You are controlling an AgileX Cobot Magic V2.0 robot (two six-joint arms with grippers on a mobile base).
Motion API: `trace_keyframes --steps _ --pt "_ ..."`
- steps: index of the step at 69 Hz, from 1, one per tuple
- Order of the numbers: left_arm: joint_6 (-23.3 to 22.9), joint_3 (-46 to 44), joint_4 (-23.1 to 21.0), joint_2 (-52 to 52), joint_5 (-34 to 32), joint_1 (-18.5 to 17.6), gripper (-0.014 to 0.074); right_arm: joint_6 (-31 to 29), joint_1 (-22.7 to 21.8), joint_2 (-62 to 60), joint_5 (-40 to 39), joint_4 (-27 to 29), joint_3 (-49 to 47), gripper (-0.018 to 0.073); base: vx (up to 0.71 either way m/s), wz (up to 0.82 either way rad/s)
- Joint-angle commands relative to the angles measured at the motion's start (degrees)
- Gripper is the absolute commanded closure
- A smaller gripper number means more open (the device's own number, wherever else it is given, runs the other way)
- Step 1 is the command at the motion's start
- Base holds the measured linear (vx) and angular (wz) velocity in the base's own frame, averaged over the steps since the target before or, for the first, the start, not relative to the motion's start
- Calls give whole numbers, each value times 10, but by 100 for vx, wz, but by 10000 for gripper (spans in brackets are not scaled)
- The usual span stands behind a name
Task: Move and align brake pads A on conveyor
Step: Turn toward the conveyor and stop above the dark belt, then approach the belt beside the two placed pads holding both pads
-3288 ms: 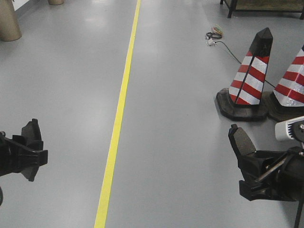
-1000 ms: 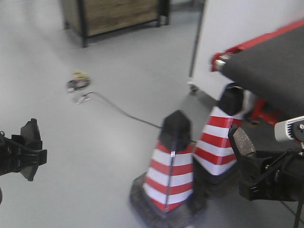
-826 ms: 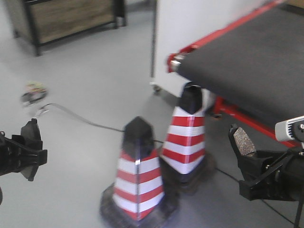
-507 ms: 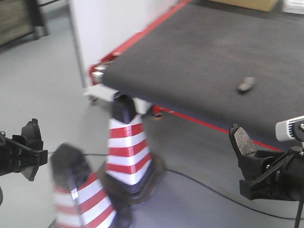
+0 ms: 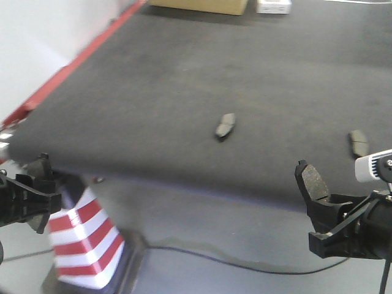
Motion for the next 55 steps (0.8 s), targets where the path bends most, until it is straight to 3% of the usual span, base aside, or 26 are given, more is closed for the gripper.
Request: trace_keyframes --steps 1,32,55 --pt "-1 -17 2 -8 -44 -2 398 -5 -2 -5 -48 -8 -18 482 27 -51" --pt "-1 -17 2 -8 -44 -2 398 -5 -2 -5 -48 -8 -18 482 27 -44" --pt "-1 -17 2 -8 -44 -2 398 -5 -2 -5 -48 -8 -18 482 28 -8"
